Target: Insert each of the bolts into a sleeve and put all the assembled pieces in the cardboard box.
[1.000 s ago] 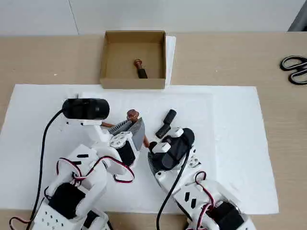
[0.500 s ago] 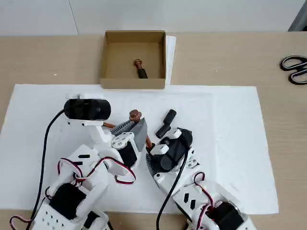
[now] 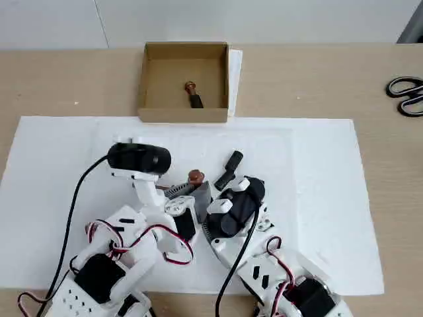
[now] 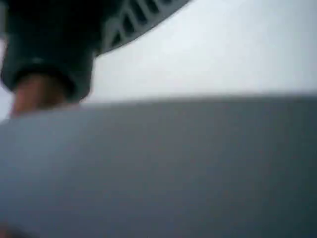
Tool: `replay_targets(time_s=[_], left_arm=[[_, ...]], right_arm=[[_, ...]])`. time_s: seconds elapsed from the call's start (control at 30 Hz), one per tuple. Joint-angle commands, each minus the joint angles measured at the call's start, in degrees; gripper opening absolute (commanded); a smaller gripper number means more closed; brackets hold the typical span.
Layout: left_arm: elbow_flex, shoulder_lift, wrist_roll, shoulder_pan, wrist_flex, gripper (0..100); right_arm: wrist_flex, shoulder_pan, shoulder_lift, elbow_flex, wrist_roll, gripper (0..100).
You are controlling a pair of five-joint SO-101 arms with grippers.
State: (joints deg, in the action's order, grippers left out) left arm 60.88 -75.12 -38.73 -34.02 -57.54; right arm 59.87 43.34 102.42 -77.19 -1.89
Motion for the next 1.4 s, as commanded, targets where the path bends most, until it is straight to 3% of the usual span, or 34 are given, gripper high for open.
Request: replay_targets(time_s=[0.0, 0.43, 0.67, 1.1, 1.37], left_arm=[[-0.04, -0.53, -0.09, -0.88, -2.73, 1], [0.84, -0.62, 3.78, -1.93, -5.98, 1], [0.84, -0.7, 3.78, -1.93, -6.24, 22], [-7.78, -0.53, 5.27, -1.49, -5.89, 22], [-9.54, -0.35, 10.55, 10.2, -2.2, 21]], right_arm=[[-2.07, -0.22, -0.13, 2.73, -0.53, 0.4], [-2.07, -0.31, -0.13, 2.64, -0.53, 0.4], [-1.8, -0.31, -0.13, 2.37, -0.53, 0.4], [-1.63, -0.31, -0.13, 1.14, -0.53, 0.4], [-1.54, -3.21, -0.13, 1.05, -0.53, 0.4]])
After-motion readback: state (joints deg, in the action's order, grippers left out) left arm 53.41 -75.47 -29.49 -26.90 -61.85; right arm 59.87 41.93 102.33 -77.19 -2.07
